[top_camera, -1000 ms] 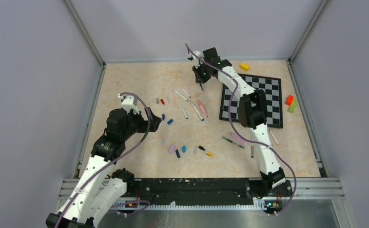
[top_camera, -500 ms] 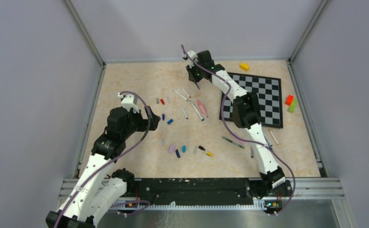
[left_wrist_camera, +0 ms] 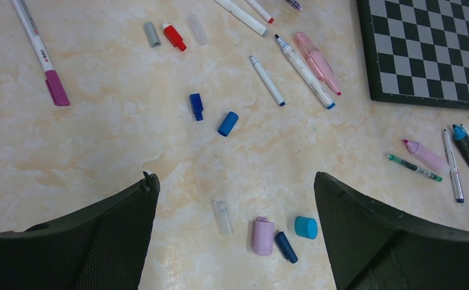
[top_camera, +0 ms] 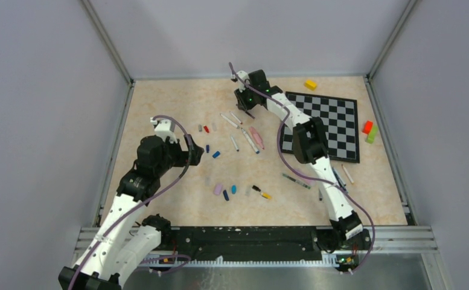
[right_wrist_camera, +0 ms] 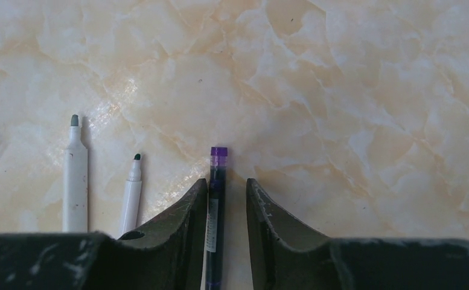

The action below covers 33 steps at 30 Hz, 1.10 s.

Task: Open the pen caps
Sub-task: Place the pen at the center of the board.

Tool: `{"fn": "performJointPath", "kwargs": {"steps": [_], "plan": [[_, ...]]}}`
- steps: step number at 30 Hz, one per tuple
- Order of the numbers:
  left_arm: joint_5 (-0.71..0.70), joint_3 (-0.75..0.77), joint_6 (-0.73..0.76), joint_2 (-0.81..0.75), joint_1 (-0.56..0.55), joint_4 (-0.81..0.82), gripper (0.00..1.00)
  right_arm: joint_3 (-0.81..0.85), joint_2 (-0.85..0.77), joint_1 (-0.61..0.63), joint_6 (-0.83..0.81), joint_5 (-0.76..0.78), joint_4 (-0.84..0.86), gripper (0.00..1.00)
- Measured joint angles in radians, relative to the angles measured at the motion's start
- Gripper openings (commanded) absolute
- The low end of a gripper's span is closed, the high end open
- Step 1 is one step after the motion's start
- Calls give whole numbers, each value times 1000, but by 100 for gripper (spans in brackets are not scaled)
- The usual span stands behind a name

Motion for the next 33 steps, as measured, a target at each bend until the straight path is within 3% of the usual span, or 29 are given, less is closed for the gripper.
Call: {"fn": "performJointPath", "kwargs": {"steps": [7, 18, 33], "plan": [[5, 2, -6, 2, 0, 0, 99, -25, -11, 0, 8, -8, 12, 28], [35, 2, -27, -16, 0, 0, 99, -234, -136, 0, 29, -48, 26, 7], [62, -14, -56, -25, 0, 5, 99, -298, -175, 0, 143, -118, 17, 24]]}}
